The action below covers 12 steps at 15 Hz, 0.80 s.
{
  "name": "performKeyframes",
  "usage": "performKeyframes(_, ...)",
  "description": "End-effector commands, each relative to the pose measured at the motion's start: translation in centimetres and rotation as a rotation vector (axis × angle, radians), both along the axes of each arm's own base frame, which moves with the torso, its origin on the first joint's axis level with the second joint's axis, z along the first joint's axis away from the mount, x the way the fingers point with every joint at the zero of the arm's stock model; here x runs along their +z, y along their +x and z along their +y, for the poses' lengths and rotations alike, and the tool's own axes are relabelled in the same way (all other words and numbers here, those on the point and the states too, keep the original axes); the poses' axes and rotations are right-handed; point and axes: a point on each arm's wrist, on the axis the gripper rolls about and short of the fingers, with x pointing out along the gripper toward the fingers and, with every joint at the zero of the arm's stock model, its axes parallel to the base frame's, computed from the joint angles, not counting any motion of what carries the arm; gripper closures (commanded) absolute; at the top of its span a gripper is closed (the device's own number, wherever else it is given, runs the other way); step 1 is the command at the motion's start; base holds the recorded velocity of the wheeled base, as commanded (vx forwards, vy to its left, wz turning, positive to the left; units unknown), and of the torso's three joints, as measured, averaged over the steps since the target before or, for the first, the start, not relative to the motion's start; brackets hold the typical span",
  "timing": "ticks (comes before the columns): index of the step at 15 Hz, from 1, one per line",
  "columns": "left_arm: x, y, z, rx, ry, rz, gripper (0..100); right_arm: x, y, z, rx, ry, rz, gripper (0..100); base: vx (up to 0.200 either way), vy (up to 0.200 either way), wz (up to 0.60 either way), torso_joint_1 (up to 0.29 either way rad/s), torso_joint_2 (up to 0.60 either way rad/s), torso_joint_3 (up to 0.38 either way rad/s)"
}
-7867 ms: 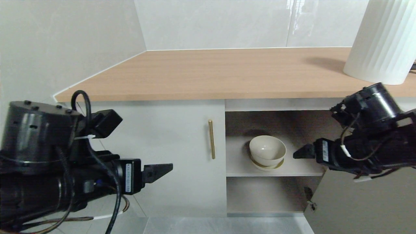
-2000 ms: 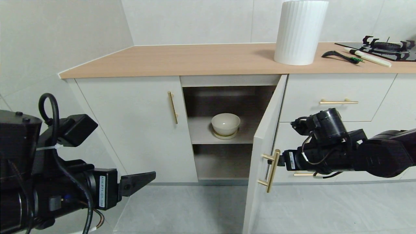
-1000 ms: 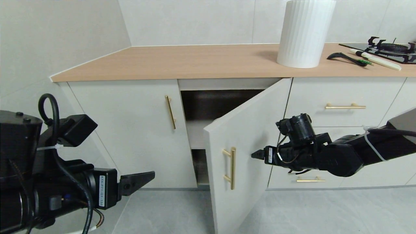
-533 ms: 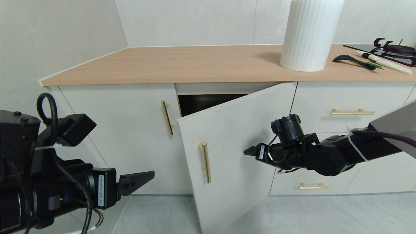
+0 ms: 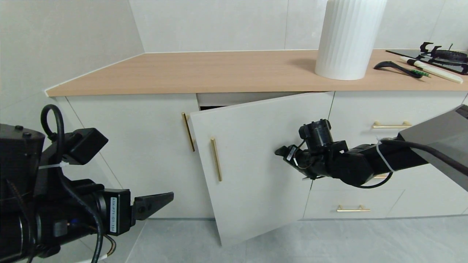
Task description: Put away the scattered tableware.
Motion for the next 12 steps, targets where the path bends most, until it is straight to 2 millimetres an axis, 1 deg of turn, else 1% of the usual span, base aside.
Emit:
performKeyframes(1, 0.0, 0.0, 0.0, 0.0, 0.0, 0.0, 0, -0.6, 0.8, 0.1, -0.025, -0.003, -0.001, 0, 0.0, 0.0, 0.0, 0.0, 0.0, 0.0)
performKeyframes(4, 0.0, 0.0, 0.0, 0.002, 0.0, 0.0, 0, -1.5, 2.3, 0.1, -0.126, -0.051, -0.032, 0, 0.0, 0.0, 0.0, 0.0, 0.0, 0.0)
performKeyframes(5, 0.0, 0.0, 0.0, 0.002, 0.0, 0.0, 0, -1.6, 2.5, 0.0, -0.14, -0.057, -0.035, 0, 0.0, 0.0, 0.0, 0.0, 0.0, 0.0)
performKeyframes(7, 0.0, 0.1, 0.0, 0.002, 0.001, 0.001, 0, -1.6, 2.8, -0.3, -0.156, -0.059, -0.039, 0, 0.0, 0.0, 0.0, 0.0, 0.0, 0.0)
performKeyframes(9, -0.1, 0.0, 0.0, 0.0, 0.001, 0.003, 0, -1.1, 3.3, -0.8, -0.206, -0.044, -0.059, 0, 0.0, 0.0, 0.0, 0.0, 0.0, 0.0)
performKeyframes(12, 0.0, 0.0, 0.0, 0.002, 0.001, 0.001, 0, -0.7, 3.9, -1.2, -0.236, -0.033, -0.073, 0, 0.0, 0.0, 0.0, 0.0, 0.0, 0.0)
